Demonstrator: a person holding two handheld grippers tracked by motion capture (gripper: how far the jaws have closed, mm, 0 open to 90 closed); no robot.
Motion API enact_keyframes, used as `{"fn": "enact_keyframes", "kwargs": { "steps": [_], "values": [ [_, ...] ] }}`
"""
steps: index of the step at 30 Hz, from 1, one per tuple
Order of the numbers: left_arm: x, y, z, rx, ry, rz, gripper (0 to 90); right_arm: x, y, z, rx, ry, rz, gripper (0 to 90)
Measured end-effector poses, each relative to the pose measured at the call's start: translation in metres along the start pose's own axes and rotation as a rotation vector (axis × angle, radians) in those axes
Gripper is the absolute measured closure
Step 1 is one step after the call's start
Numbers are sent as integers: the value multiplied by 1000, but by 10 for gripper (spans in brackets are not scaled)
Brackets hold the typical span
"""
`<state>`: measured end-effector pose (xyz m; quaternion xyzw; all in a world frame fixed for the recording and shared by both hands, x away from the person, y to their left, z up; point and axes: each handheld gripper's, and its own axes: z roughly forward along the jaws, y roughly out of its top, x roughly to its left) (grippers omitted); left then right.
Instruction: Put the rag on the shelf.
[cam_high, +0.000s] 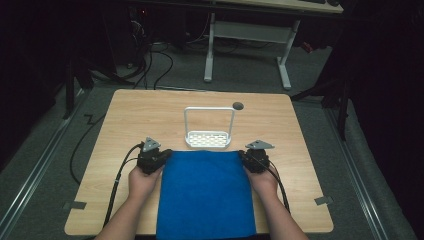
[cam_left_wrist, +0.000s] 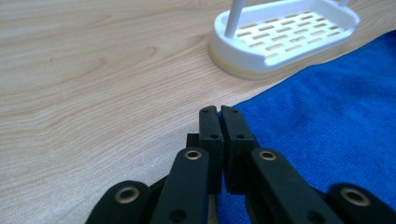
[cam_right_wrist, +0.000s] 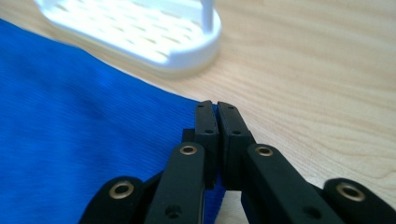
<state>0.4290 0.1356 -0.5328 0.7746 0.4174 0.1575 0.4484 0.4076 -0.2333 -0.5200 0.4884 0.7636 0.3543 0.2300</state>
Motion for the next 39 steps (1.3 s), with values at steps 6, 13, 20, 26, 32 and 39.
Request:
{"fn": "enact_keyframes", "kwargs": {
  "steps": [6,13,20,26,32,39],
  "values": [
    [-16,-5,-15,-98,3,85,885,13,-3,-34,-154,34,-4,887],
    [-22,1,-37,-165,-25,79,886,16,-2,-52,-209,35,-32,887],
    [-23,8,-59,-237,-10,69,885,15,1,-64,-252,31,-20,887],
    [-32,18,-81,-323,-2,90,886,16,9,-88,-352,10,-32,887],
    [-41,34,-103,-423,11,127,887,22,19,-110,-437,2,-56,888],
    [-42,61,-124,-525,31,146,887,26,38,-136,-538,-3,-70,888]
  ]
}}
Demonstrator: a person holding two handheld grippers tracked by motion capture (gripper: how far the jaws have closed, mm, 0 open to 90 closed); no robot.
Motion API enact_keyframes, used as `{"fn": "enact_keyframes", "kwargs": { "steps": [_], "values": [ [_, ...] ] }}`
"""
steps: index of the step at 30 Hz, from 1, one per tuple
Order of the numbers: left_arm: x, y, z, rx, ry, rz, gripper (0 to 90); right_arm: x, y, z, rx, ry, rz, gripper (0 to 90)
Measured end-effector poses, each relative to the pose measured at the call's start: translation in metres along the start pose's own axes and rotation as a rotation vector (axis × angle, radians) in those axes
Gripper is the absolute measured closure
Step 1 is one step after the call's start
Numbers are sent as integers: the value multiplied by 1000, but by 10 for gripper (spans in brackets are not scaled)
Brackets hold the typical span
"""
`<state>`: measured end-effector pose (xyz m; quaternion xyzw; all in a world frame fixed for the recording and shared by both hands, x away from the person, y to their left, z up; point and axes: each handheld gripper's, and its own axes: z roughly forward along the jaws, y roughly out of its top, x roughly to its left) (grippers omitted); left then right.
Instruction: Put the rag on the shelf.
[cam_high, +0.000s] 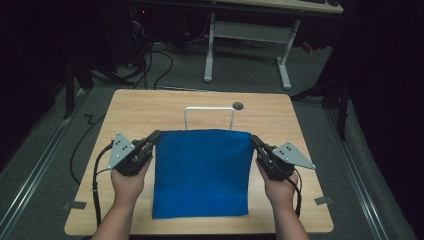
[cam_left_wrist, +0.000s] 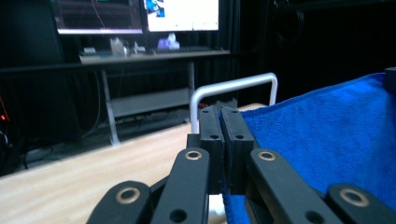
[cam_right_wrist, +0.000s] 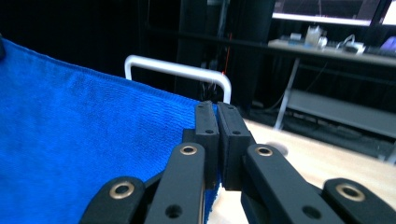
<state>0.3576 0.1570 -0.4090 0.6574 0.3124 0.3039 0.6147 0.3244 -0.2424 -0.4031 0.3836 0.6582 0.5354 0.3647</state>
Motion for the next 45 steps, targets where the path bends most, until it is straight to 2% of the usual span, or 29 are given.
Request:
{"fn": "enact_keyframes", "kwargs": {
  "steps": [3,4,6,8,12,21,24,25,26,28,29,30,31,32,33,34,37,38,40,44,45],
  "values": [
    [2,9,1,-10,7,15,887,-1,8,-1,-23,0,1,888],
    [4,18,2,-29,12,34,887,-3,20,-1,-47,-3,-7,888],
    [5,22,2,-36,13,37,888,-3,24,-1,-53,-4,-11,887],
    [7,30,3,-55,18,47,887,-6,41,-1,-86,-6,-28,888],
    [9,46,5,-83,16,65,887,-10,59,-1,-115,-8,-31,888],
    [14,59,15,-90,21,87,887,-15,69,4,-121,-9,-25,887],
    [24,64,31,-67,37,96,887,-24,72,17,-97,-13,-6,887],
    [24,64,31,-67,37,96,887,-24,72,17,-97,-13,-6,887],
    [29,65,39,-43,44,101,887,-29,73,25,-80,-19,0,888],
    [34,65,50,-27,52,107,887,-34,75,32,-66,-25,4,888],
    [34,65,50,-27,52,107,887,-34,75,32,-66,-25,4,888],
    [40,65,59,-6,60,100,887,-39,77,41,-56,-34,12,888],
    [40,65,59,-6,60,100,887,-39,77,41,-56,-34,12,888],
    [42,66,66,6,74,115,887,-44,79,51,-42,-40,19,888],
    [42,66,66,6,74,115,887,-44,79,51,-42,-40,19,888],
    [45,68,75,24,89,132,887,-48,82,59,-38,-49,16,888],
    [47,70,81,25,105,151,887,-52,84,66,-33,-61,17,888],
    [51,73,87,28,114,145,887,-55,87,73,-28,-66,20,888],
    [52,75,90,30,119,145,887,-57,88,77,-27,-69,12,888],
    [58,79,103,50,140,159,887,-62,93,92,-16,-88,-2,888],
    [62,79,110,59,150,164,886,-65,94,99,-13,-96,-9,888]
  ]
}}
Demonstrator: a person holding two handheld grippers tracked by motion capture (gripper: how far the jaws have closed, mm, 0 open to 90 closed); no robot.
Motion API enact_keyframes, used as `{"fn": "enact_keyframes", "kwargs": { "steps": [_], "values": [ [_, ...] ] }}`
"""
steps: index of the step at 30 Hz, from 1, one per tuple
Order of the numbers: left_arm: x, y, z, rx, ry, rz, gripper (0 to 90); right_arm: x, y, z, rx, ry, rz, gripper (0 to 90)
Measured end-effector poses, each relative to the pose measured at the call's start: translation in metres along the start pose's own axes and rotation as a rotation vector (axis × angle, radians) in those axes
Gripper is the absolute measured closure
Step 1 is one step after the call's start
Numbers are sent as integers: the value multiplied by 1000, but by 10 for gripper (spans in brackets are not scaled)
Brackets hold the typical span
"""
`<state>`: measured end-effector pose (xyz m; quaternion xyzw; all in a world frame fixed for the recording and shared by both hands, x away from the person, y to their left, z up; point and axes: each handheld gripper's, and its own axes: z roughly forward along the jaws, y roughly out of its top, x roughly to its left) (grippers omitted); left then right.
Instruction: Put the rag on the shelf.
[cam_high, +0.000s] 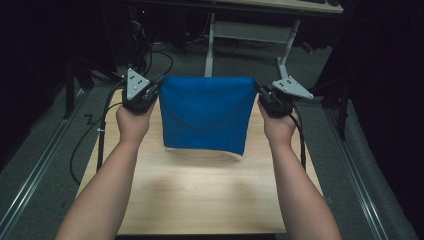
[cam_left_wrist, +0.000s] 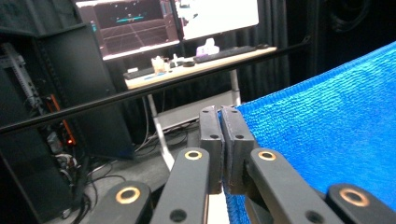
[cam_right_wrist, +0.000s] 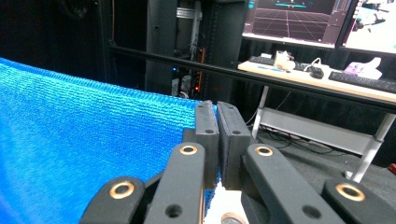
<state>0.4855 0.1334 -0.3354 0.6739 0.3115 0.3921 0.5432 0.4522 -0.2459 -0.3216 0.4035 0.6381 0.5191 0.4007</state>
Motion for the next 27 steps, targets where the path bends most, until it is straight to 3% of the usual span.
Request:
{"fn": "enact_keyframes", "kwargs": {
  "steps": [6,7,12,13,15,16,17,18,19,20,21,24,27],
  "values": [
    [8,-3,19,48,17,-11,886,-10,-1,22,35,-23,28,889],
    [7,-5,26,78,9,-37,887,-12,-4,30,58,-28,24,890],
    [0,-14,42,126,17,-30,887,-10,-14,43,117,-46,-13,895],
    [2,-25,48,172,19,-42,887,-13,-18,47,129,-51,-8,895],
    [3,-35,50,196,5,-62,887,-17,-23,50,149,-54,5,895],
    [3,-35,50,196,5,-62,887,-18,-28,53,164,-50,5,894],
    [0,-44,52,226,-2,-46,887,-18,-31,54,177,-50,4,894],
    [0,-44,52,226,-2,-46,887,-18,-31,54,177,-50,4,894],
    [-3,-55,55,271,-22,-40,887,-17,-42,59,217,-46,-7,894],
    [-3,-55,55,271,-22,-40,887,-17,-42,59,217,-46,-7,894],
    [-4,-71,56,307,-47,-56,886,-17,-53,62,238,-41,-11,894],
    [-6,-82,55,327,-71,-74,887,-17,-67,65,278,-29,-6,894],
    [-14,-108,51,359,-118,-102,886,-14,-92,66,329,-7,21,894]
  ]
}}
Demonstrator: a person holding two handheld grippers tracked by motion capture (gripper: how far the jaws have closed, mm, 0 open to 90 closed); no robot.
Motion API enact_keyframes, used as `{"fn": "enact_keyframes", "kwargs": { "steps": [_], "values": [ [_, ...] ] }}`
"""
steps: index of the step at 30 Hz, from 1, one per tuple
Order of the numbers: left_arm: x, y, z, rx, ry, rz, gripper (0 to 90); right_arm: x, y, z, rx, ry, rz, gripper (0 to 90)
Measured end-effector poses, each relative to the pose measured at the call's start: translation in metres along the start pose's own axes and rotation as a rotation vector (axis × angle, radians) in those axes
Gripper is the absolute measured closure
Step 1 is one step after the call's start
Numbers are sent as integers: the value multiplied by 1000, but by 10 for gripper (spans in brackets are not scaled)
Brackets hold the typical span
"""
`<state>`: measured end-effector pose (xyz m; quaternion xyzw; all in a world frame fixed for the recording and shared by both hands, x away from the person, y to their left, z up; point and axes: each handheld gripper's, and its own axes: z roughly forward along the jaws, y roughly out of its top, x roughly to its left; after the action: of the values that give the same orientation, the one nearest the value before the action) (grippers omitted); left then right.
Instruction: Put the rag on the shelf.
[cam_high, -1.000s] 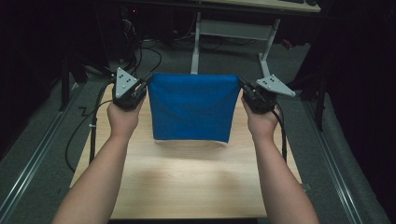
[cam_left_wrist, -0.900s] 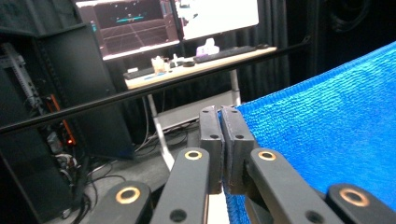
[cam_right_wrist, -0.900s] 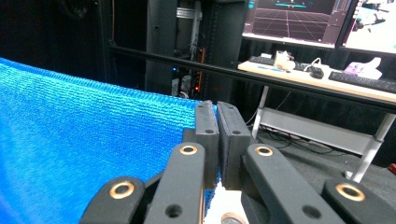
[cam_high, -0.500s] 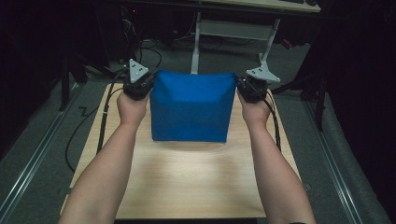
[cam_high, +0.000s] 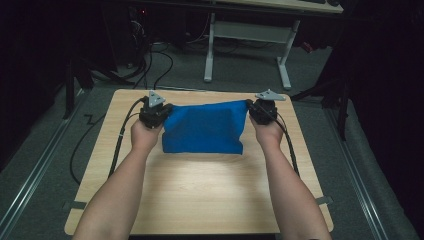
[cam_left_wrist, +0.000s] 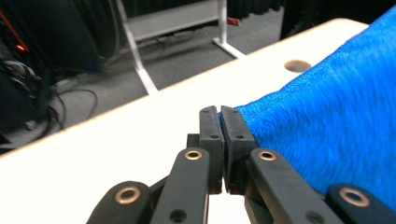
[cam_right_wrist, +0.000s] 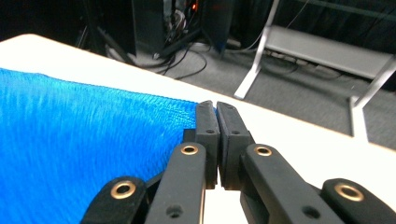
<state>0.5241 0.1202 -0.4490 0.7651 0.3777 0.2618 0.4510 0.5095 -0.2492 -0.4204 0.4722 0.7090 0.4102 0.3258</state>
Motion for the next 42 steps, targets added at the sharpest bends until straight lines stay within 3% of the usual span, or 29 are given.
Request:
{"fn": "enact_keyframes", "kwargs": {
  "steps": [10,22,37,42],
  "values": [
    [-16,-39,2,16,-75,-44,885,16,-38,9,45,69,33,892],
    [-20,-64,3,38,-93,-91,880,18,-60,10,84,69,48,890],
    [-13,-66,3,9,-91,-162,760,14,-79,-5,75,46,46,887],
    [-12,-65,1,5,-82,-176,645,14,-82,-9,86,42,38,876]
  ]
}}
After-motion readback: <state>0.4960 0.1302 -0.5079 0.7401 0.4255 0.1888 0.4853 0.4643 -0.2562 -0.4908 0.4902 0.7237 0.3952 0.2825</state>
